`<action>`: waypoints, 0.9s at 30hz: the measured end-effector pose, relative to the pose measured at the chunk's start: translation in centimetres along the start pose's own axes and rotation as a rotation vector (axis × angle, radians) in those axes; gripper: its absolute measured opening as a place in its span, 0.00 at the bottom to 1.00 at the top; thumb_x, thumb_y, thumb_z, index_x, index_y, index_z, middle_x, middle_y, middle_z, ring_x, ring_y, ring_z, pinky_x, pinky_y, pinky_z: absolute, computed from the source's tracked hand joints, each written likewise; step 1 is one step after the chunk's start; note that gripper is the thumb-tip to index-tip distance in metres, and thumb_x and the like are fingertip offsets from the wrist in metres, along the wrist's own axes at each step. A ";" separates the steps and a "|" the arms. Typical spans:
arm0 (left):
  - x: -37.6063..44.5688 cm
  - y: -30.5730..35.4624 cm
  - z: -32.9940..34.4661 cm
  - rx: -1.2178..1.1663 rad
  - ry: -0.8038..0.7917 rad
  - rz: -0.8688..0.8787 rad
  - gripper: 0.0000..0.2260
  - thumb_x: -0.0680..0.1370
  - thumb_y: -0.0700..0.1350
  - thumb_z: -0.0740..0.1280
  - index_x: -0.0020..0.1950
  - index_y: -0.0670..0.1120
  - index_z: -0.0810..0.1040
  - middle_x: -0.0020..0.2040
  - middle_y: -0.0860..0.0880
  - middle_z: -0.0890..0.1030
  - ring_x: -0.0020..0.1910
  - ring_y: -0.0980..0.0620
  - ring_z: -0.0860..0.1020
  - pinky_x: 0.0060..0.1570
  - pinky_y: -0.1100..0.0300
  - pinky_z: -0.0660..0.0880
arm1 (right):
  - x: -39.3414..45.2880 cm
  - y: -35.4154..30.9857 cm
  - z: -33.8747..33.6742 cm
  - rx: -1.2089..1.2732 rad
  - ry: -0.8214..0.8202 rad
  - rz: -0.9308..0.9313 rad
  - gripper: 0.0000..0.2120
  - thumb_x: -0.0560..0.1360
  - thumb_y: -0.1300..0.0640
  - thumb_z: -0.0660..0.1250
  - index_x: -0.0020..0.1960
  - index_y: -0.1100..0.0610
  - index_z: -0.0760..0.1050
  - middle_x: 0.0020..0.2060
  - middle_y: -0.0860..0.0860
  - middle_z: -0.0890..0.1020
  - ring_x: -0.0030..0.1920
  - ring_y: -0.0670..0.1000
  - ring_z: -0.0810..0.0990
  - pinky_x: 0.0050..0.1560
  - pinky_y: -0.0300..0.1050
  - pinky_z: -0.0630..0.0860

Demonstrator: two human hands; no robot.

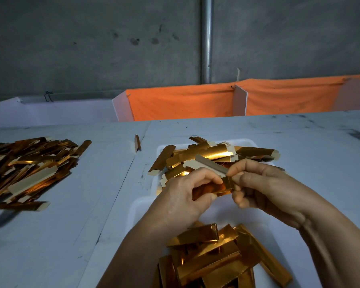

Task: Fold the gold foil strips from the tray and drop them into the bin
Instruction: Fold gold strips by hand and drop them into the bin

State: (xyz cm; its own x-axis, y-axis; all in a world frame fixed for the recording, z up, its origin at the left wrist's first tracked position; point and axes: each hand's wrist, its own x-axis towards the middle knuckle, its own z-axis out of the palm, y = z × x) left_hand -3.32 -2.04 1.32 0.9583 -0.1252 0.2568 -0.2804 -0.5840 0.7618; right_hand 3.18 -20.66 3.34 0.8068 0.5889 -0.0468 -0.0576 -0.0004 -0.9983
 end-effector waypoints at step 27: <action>0.2 -1.0 -0.6 -0.511 -0.480 -0.252 0.14 0.73 0.41 0.71 0.57 0.48 0.75 0.52 0.45 0.83 0.55 0.46 0.80 0.60 0.47 0.73 | 0.2 0.3 -1.3 -0.147 -0.200 0.244 0.14 0.63 0.51 0.74 0.44 0.58 0.79 0.28 0.53 0.76 0.29 0.48 0.78 0.30 0.37 0.76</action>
State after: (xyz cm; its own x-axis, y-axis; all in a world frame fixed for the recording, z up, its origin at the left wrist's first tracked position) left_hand -2.94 -0.99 0.99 0.8824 -0.4420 -0.1612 0.0728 -0.2102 0.9749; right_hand 4.10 -21.61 2.95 0.6478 0.7037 -0.2918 -0.1380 -0.2683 -0.9534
